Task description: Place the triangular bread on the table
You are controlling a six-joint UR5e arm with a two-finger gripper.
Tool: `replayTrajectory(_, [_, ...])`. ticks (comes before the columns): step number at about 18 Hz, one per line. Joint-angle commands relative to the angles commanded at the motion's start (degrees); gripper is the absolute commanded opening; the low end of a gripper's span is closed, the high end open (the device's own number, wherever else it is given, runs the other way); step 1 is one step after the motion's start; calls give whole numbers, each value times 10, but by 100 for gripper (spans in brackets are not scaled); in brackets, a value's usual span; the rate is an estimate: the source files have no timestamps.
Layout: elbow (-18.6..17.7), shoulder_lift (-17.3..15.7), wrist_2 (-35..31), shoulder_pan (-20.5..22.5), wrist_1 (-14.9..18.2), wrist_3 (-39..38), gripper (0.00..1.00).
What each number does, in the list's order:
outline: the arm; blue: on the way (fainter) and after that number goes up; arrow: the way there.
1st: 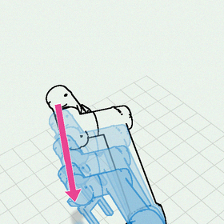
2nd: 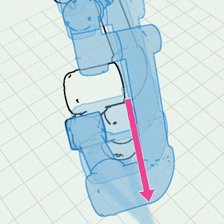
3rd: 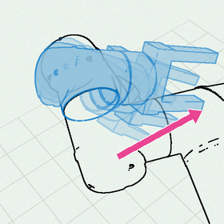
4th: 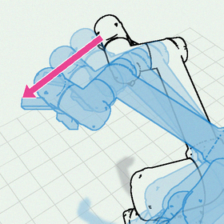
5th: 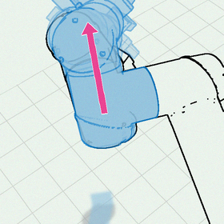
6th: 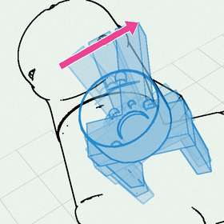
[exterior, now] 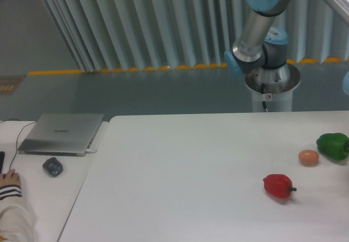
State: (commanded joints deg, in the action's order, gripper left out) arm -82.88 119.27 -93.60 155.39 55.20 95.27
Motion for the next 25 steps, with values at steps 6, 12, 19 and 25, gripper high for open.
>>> replayTrajectory(6, [4, 11, -4, 0, -1, -6, 100])
replayTrajectory(12, [0, 11, -7, -3, 0, -10, 97])
replayTrajectory(19, [-3, 11, -35, -8, 1, -19, 55])
replayTrajectory(25, [-4, 4, -49, -16, 6, -20, 29])
